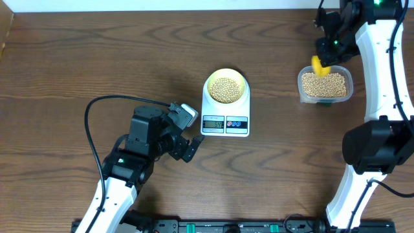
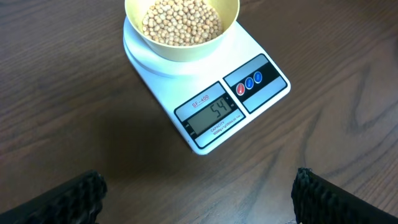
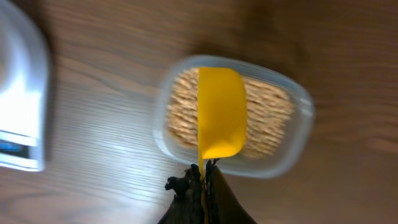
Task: Scoop item into bowl and weigh 50g on scale
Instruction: 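Carry the empty scoop back left toward the yellow bowl, then dip the scoop into the yellow bowl and scoop out soybeans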
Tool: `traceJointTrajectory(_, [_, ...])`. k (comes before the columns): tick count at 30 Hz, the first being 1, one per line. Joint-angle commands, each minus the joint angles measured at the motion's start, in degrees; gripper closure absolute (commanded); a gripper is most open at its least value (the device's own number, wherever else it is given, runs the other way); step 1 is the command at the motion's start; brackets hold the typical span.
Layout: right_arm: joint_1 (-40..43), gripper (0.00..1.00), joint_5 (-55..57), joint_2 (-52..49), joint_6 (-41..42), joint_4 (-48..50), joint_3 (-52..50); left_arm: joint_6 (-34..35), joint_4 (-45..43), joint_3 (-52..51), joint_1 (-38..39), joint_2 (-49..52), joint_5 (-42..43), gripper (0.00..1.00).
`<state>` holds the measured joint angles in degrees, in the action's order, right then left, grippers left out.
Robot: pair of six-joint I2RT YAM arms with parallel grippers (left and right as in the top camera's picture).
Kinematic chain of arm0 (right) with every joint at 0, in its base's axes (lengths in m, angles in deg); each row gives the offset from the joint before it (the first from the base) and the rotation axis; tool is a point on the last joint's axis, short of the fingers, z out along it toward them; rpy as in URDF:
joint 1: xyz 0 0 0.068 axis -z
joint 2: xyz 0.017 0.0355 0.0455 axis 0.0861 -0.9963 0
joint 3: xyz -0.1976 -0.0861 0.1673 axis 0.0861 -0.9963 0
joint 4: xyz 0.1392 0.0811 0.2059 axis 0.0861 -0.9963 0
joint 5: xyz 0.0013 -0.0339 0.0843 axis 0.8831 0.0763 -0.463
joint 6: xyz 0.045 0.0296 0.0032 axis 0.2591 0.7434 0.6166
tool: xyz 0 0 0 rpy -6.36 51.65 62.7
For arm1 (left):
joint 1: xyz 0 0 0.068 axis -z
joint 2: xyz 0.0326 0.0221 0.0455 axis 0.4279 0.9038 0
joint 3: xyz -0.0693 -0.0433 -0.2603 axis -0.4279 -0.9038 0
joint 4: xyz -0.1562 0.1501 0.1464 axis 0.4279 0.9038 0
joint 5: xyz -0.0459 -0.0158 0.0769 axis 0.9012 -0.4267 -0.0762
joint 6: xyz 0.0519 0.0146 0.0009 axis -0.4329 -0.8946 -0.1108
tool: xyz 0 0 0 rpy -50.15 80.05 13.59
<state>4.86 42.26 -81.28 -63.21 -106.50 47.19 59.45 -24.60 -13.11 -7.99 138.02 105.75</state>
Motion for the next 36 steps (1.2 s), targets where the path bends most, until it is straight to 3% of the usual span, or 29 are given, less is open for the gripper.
traceJointTrajectory(1, [-0.35,0.99,-14.38,1.22,4.92,1.60,3.28,-0.79,-0.04,0.17,-0.24,0.07,-0.31,0.02])
traceJointTrajectory(5, [-2.12,0.99,-28.22,1.22,9.14,8.28,4.61,-0.79,-0.04,0.17,-0.24,0.07,-0.31,0.03])
traceJointTrajectory(8, [-5.68,0.99,-32.24,1.09,10.58,11.78,4.59,-0.79,-0.04,0.17,-0.24,0.07,-0.31,0.02])
traceJointTrajectory(23, [-25.42,0.99,-10.54,-2.64,10.56,10.69,4.46,-0.79,-0.04,0.17,-0.24,0.07,-0.31,0.02])
traceJointTrajectory(36, [-28.87,0.99,-1.90,-4.72,8.28,7.32,4.44,-0.79,-0.04,0.17,-0.24,0.07,-0.31,0.02])
